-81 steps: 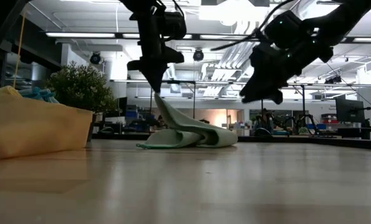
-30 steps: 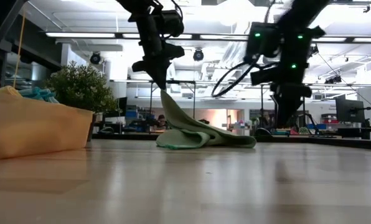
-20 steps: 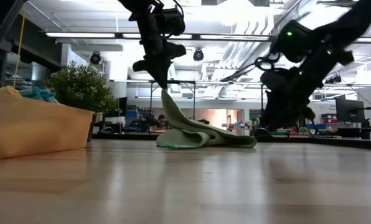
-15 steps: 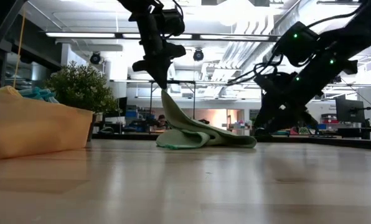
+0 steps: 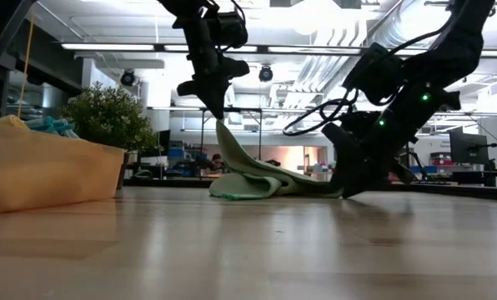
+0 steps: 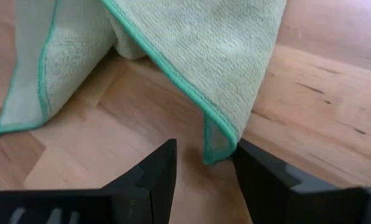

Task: Fold microfiber towels
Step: Fold the green microfiber towel

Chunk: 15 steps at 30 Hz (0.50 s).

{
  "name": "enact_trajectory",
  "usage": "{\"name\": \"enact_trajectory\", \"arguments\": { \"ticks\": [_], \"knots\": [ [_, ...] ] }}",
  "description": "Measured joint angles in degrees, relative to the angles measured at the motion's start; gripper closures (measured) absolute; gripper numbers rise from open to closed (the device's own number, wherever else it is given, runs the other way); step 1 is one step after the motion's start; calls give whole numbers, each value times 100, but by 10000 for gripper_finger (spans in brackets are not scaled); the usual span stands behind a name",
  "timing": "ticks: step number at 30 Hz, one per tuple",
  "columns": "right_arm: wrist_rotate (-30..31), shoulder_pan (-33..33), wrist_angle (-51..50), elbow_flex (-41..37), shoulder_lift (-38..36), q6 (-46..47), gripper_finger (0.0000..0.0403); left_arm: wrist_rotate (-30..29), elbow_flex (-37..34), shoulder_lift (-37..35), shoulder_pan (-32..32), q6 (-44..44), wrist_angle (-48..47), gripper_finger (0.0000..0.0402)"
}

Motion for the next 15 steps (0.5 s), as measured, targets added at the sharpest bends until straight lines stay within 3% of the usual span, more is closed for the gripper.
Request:
{"name": "enact_trajectory", "arguments": {
  "ticks": [6,12,15],
  "knots": [
    [162,-43,75,24,13,1,264,-5,-2,2,0,-116,-2,401],
    [58,-138,-92,15,13,-208,384,12,-2,2,0,-323,-2,401],
    [-262,-259,-189,13,-112,-504,392,130,-2,-31,0,-325,-5,401]
  ]
}}
